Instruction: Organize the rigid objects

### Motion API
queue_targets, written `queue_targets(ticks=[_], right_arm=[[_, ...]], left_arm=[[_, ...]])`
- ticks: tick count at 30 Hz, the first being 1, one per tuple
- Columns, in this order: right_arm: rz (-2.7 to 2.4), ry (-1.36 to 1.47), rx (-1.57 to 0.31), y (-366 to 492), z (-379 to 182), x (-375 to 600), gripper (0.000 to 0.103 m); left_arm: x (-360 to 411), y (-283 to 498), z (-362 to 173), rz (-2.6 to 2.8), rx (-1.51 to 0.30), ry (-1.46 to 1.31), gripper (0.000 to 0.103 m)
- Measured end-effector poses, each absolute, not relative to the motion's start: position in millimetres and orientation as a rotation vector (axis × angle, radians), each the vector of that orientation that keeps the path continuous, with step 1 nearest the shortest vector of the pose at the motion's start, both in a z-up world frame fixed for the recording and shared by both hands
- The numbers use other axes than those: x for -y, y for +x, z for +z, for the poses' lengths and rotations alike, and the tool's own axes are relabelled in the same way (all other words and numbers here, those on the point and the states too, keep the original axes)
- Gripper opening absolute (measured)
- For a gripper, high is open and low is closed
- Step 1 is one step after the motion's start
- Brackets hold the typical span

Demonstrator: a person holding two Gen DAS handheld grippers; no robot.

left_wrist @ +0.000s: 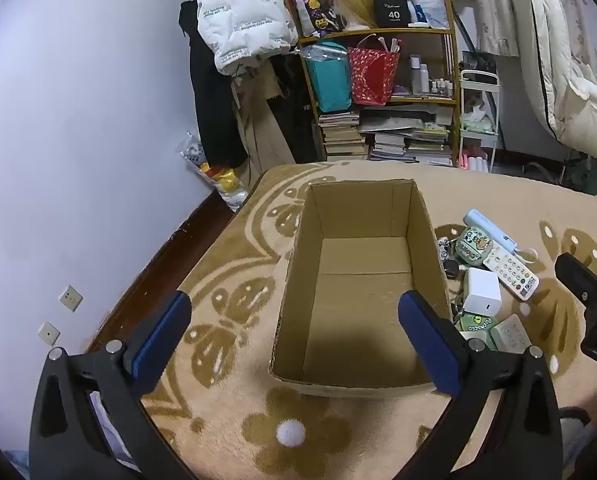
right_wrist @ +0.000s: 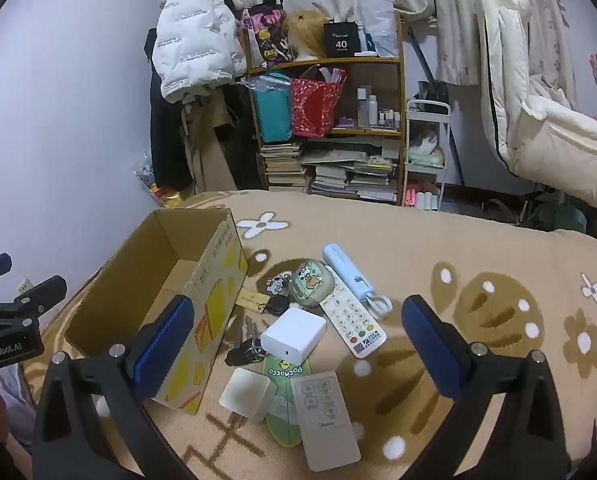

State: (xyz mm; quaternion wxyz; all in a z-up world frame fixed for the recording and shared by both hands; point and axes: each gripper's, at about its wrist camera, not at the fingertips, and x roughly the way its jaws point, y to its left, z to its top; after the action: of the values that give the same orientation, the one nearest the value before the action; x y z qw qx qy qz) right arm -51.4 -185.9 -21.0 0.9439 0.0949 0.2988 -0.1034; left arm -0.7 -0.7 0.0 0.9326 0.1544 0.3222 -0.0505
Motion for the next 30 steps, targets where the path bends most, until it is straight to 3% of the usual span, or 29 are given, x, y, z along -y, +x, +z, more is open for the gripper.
queue_targets(ticks=[9,11,30], right_arm=[[-0.208,0.196,-0.613,-51,-21,186,0.103],[-0.209,0.195,-0.615,-51,-21,186,0.103],[-0.204,0.202,-0.630,-50,-26,184,0.103]], left_arm=[[24,-12,-3,-0.083,-0.679,0.345,0.102],[-3,7,-5,-0.103,-0.710,0.296,0.102],[-5,9,-4,-0.121,-0.713,0.298,0.102]])
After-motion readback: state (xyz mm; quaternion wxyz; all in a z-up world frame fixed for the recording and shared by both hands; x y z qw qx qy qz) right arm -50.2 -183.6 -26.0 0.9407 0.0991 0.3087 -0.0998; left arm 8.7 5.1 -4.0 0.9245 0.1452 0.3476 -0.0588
